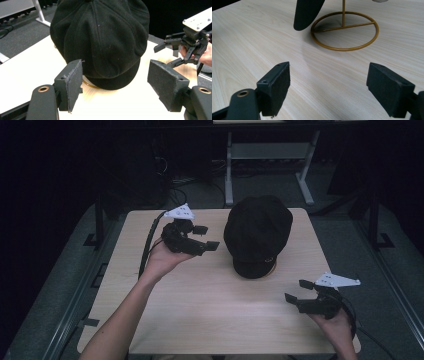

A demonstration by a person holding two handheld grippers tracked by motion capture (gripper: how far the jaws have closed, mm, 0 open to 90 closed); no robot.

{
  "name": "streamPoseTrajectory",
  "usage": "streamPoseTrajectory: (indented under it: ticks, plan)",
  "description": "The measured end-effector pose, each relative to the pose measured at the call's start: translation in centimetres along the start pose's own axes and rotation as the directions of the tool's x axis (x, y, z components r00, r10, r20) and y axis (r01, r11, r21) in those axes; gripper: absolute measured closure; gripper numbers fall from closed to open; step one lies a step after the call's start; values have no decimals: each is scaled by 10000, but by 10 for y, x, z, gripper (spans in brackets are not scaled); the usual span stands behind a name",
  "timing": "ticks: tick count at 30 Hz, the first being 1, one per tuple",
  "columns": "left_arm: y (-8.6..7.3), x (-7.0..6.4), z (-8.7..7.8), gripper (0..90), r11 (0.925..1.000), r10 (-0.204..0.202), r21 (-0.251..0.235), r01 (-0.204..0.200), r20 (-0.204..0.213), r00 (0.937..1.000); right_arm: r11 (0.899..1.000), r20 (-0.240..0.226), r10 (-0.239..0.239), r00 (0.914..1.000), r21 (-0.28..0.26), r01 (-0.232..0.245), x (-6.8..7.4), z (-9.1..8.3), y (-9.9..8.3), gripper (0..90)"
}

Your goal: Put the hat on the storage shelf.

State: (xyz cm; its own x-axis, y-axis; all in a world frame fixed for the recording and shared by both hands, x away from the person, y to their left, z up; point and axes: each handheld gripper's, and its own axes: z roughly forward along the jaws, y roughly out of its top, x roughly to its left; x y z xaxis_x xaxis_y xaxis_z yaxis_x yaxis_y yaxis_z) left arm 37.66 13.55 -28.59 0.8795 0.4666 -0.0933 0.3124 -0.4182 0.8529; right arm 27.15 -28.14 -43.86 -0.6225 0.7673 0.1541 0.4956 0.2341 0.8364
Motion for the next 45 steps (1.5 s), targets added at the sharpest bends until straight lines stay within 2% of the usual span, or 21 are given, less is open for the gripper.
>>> streamPoseTrajectory:
  ticks: [25,45]
  plan:
    - [-40,8,-10,259,9983,-574,50,575,-227,9981,9998,48,-151,9999,99,150,1,1,-2,186]
    - [-74,10,-15,254,9962,-828,230,839,-448,9956,9999,74,-147,9999,81,146,2,1,-2,185]
